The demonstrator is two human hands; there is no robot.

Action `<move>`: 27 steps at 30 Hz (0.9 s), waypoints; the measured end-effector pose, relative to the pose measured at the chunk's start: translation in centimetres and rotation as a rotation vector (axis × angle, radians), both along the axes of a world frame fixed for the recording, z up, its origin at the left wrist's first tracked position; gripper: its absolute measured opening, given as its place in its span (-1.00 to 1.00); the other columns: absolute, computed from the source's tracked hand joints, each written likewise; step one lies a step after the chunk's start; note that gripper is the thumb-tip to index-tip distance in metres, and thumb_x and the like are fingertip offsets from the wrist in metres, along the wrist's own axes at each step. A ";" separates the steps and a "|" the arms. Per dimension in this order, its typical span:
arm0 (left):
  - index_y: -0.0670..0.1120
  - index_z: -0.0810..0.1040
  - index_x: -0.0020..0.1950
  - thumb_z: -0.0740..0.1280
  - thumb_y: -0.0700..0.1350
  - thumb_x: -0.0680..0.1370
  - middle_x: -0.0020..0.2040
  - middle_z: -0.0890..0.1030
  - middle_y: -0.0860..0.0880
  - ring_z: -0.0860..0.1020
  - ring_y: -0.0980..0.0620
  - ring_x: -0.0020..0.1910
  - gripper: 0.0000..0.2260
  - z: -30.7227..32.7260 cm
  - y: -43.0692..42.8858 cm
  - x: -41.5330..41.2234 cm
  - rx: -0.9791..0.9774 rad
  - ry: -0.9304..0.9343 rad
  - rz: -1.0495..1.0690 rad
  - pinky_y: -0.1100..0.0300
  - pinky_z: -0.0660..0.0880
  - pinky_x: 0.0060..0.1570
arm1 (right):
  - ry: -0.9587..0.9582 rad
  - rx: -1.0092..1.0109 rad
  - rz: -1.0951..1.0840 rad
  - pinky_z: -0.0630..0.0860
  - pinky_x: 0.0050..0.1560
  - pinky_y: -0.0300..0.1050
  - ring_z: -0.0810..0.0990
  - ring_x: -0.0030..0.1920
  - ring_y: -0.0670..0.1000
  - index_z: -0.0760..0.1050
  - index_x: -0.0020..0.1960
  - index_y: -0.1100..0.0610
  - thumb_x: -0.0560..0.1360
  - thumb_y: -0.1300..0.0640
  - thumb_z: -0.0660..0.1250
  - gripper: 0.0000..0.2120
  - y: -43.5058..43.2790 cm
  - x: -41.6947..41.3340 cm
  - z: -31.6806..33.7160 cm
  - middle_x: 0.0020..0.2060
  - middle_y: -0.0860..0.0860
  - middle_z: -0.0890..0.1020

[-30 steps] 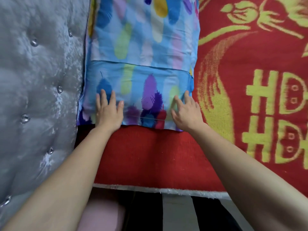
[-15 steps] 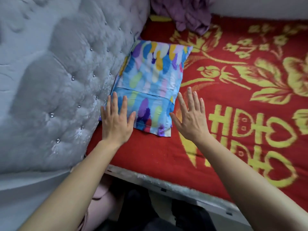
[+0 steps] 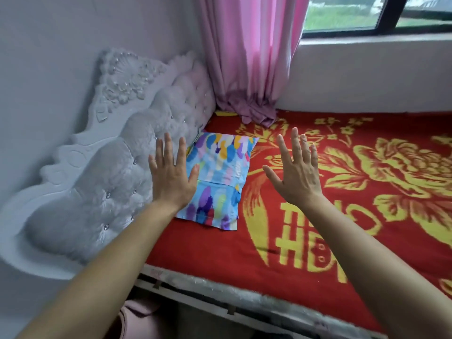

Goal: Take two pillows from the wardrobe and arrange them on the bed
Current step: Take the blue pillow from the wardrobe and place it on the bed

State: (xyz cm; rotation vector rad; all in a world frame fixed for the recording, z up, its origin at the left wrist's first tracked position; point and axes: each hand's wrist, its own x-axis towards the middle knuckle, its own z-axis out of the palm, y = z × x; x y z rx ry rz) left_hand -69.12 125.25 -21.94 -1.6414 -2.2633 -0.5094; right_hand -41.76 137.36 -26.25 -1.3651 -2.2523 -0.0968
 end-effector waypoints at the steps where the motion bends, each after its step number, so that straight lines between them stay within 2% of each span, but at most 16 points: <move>1: -0.08 0.06 0.58 0.13 0.14 0.57 0.59 -0.02 -0.21 -0.04 -0.22 0.56 -0.36 0.6 -1.2 0.5 0.030 0.000 -0.005 -0.33 0.06 0.44 | -0.009 0.002 0.009 -0.04 0.54 0.28 -0.10 0.59 0.20 -0.10 0.61 0.01 0.57 -0.35 0.07 -0.23 -1.2 0.2 0.4 0.60 0.14 -0.13; 6: -0.09 0.07 0.58 0.18 0.12 0.58 0.59 -0.01 -0.23 -0.04 -0.23 0.56 -0.35 1.0 -8.6 1.9 0.131 0.009 0.037 -0.32 0.06 0.44 | -0.084 0.051 0.173 -0.06 0.55 0.26 -0.12 0.59 0.19 -0.13 0.61 -0.02 0.56 -0.35 0.07 -0.22 -6.8 -1.2 2.1 0.60 0.13 -0.14; 10: -0.09 0.06 0.58 0.21 0.11 0.58 0.59 -0.02 -0.23 -0.05 -0.24 0.56 -0.34 1.6 -16.1 2.8 0.170 -0.011 0.171 -0.33 0.06 0.43 | -0.087 0.047 0.344 -0.06 0.55 0.25 -0.08 0.59 0.20 -0.08 0.61 -0.02 0.55 -0.33 0.12 -0.22 -11.9 -5.2 3.3 0.60 0.14 -0.09; 16: -0.10 0.09 0.58 0.23 0.09 0.53 0.58 0.02 -0.25 -0.03 -0.25 0.56 -0.32 4.2 -27.6 5.1 0.153 0.084 0.412 -0.37 0.09 0.40 | -0.076 0.084 0.686 -0.04 0.55 0.25 -0.05 0.59 0.21 -0.03 0.61 -0.03 0.52 -0.33 0.11 -0.23 -19.6 -10.7 6.1 0.60 0.14 -0.07; 20: -0.10 0.09 0.58 0.23 0.09 0.56 0.58 0.02 -0.25 -0.04 -0.24 0.56 -0.35 5.4 -35.2 10.4 0.176 0.134 0.594 -0.33 0.05 0.43 | -0.053 0.085 0.882 0.00 0.54 0.26 -0.03 0.58 0.22 0.02 0.60 -0.03 0.53 -0.31 0.15 -0.24 -25.3 -10.2 6.7 0.60 0.14 -0.03; 24: -0.11 0.13 0.57 0.29 0.04 0.55 0.57 0.02 -0.27 -0.05 -0.25 0.56 -0.34 4.2 -42.3 17.7 0.183 0.165 0.706 -0.36 0.07 0.42 | -0.082 0.092 1.052 0.02 0.53 0.26 0.00 0.58 0.24 0.03 0.60 -0.02 0.53 -0.29 0.17 -0.26 -31.1 -7.1 4.4 0.60 0.16 0.00; 27: -0.10 0.10 0.57 0.29 0.04 0.56 0.57 -0.03 -0.27 -0.05 -0.27 0.56 -0.34 3.2 -48.5 22.8 0.136 0.189 0.823 -0.37 0.08 0.42 | -0.087 0.106 1.187 0.08 0.51 0.27 0.05 0.57 0.23 0.10 0.59 -0.02 0.56 -0.29 0.11 -0.31 -36.1 -4.7 2.6 0.59 0.18 0.06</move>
